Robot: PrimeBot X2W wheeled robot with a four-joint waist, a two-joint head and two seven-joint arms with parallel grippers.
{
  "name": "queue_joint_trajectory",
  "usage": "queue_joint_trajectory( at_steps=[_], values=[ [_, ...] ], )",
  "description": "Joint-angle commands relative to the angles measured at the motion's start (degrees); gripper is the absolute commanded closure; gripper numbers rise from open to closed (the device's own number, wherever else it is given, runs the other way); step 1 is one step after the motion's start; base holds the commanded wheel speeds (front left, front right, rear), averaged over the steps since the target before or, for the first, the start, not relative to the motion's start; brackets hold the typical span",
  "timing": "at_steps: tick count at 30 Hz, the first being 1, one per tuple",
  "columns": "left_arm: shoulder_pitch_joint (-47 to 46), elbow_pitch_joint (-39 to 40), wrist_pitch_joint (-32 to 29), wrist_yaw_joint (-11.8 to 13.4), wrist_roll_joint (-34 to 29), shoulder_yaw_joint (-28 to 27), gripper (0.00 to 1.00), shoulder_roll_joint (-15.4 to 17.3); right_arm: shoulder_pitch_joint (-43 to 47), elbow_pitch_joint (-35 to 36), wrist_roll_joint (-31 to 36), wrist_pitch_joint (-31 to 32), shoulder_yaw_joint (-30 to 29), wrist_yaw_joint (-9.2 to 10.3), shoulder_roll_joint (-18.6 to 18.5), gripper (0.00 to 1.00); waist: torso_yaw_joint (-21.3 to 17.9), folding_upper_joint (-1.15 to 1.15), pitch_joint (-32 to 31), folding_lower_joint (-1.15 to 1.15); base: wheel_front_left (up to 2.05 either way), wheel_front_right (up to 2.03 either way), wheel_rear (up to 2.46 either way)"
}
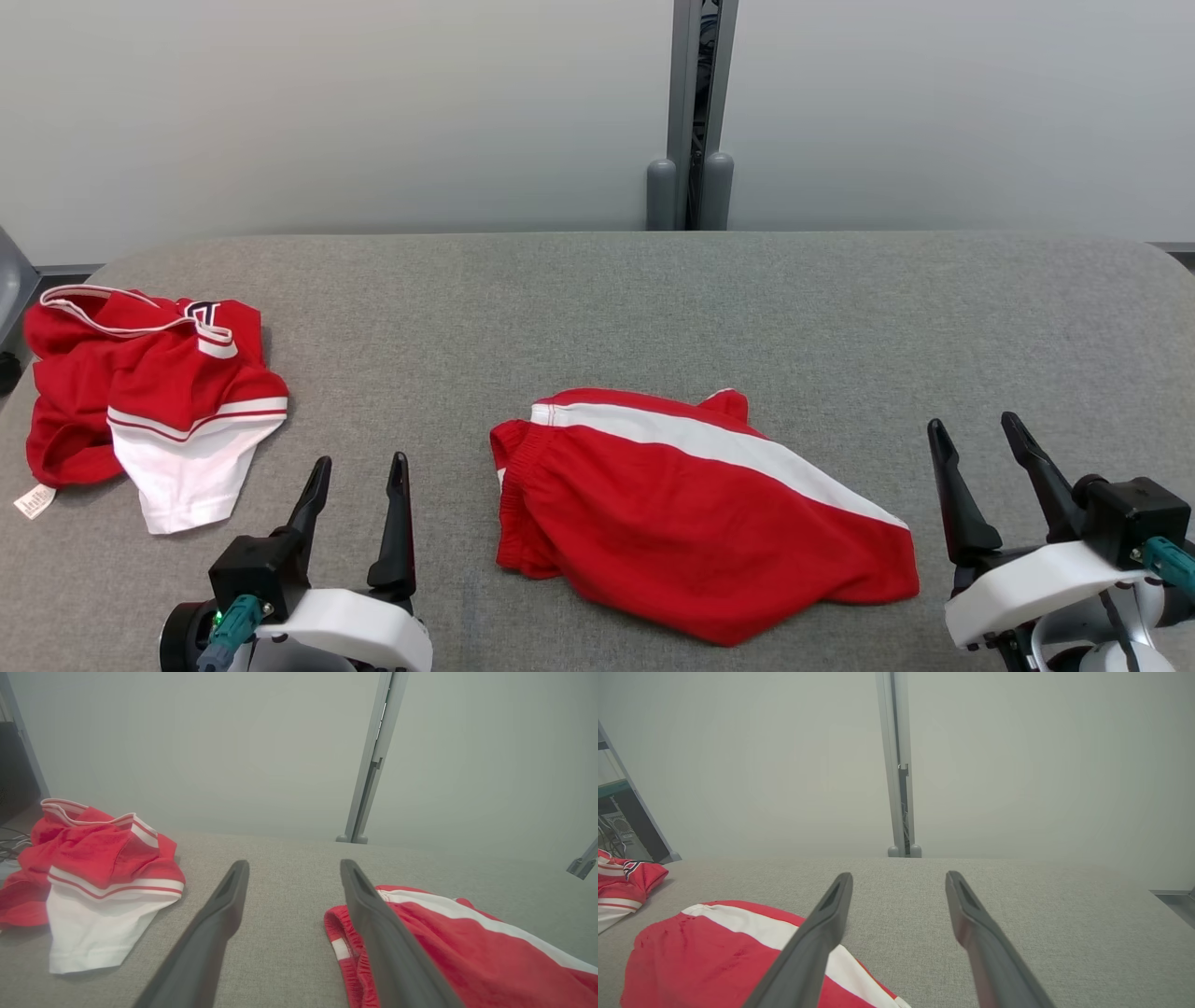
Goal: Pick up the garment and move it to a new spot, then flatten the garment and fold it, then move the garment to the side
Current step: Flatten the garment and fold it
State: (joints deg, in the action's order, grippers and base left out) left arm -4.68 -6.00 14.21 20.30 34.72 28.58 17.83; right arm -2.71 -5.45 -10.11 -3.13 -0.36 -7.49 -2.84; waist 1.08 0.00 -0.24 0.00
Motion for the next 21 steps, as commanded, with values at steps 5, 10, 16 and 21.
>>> queue_joint_trajectory(
  at_steps=[5, 10, 16, 21],
  values=[
    [0.0, 0.2, -0.2, -0.1, 0.2, 0.3, 0.0, 0.3, 0.0, -0.5, -0.5, -0.4, 0.1, -0.01, -0.1, 0.0, 0.1, 0.0, 0.2, 0.0, 0.0, 0.0, 0.0],
    [-2.8, -1.0, -1.8, -2.0, 0.7, 1.4, 0.0, -0.1, -0.4, -0.4, -0.6, -0.4, 0.2, 0.0, -0.2, 0.0, 0.1, 0.0, 1.1, 0.0, 0.0, 0.0, 0.0],
    [-10.1, -5.4, -8.3, -5.7, 0.3, 4.8, 0.0, -0.5, -1.5, -0.8, -0.6, -0.7, 0.9, -0.01, -0.2, 0.0, -0.3, 0.0, 3.0, 0.0, 0.0, 0.0, 0.0],
    [-15.7, -8.9, -15.1, -10.0, 5.3, 5.4, 0.0, -3.3, -2.4, -1.1, -0.4, -1.0, 1.5, -0.01, -0.2, 0.0, -1.0, 0.0, 4.9, 0.0, 0.0, 0.0, 0.0]
  ],
)
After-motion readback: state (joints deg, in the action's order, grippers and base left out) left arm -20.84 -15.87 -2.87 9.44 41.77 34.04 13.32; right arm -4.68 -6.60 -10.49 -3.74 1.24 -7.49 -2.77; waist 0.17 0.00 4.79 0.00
